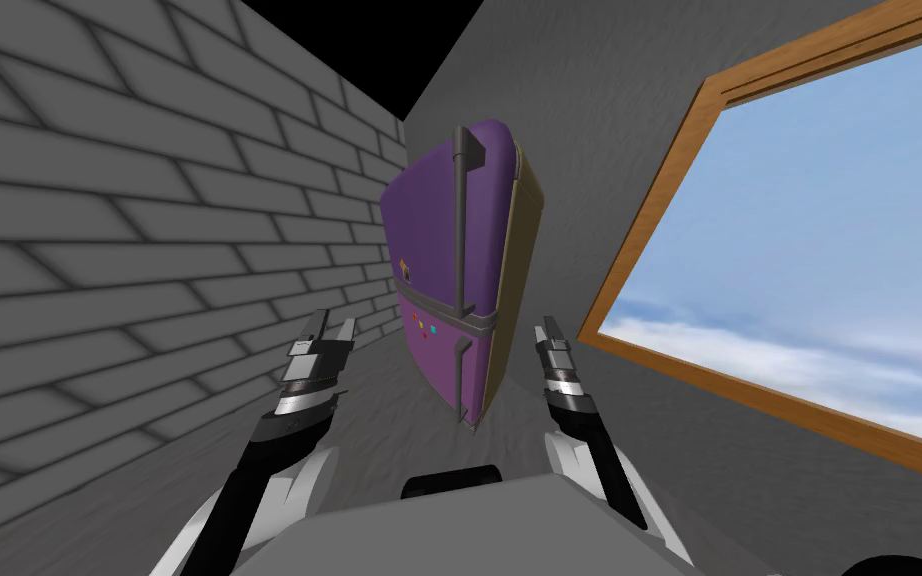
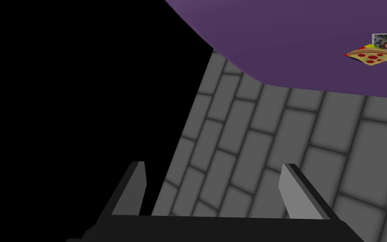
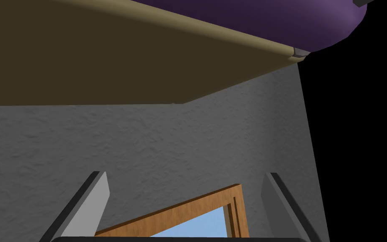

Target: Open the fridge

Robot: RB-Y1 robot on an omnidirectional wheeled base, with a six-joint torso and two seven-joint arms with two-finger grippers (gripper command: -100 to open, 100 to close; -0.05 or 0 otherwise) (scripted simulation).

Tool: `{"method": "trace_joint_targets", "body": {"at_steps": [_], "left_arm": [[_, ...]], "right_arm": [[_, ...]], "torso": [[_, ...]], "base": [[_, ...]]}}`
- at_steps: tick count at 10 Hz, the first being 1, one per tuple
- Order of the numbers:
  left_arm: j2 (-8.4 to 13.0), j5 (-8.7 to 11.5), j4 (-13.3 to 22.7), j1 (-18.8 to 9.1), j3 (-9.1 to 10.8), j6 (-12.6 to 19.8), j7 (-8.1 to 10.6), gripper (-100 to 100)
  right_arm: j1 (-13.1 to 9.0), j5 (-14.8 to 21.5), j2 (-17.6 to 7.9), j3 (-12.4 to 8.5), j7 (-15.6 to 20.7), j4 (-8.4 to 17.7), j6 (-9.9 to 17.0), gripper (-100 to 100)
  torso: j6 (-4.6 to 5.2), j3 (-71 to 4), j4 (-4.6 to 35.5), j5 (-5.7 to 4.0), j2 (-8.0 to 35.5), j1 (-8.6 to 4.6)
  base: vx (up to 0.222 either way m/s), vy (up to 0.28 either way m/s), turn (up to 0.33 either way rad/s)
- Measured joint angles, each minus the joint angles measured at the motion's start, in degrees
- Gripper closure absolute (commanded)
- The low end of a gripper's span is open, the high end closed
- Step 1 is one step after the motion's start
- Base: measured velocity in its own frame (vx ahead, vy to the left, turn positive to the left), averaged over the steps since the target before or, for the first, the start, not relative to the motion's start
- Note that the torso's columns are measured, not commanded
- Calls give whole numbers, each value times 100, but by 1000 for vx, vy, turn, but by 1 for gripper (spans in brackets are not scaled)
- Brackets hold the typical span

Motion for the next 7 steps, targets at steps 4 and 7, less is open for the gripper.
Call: {"method": "trace_joint_targets", "body": {"at_steps": [4, 7], "left_arm": [[0, 0, -1, 0, 0, 0, 0, 0], [0, 0, -1, 0, 0, 0, 0, 0]], "right_arm": [[0, 0, 0, 0, 0, -1, 0, 0], [0, 0, 0, 0, 0, -2, -1, 0]], "torso": [[0, -2850, 1424, 0, 1422, 0], [0, -5381, 2691, 0, 2693, 0]], "base": [[0, 0, 0], [0, 0, 0]]}}
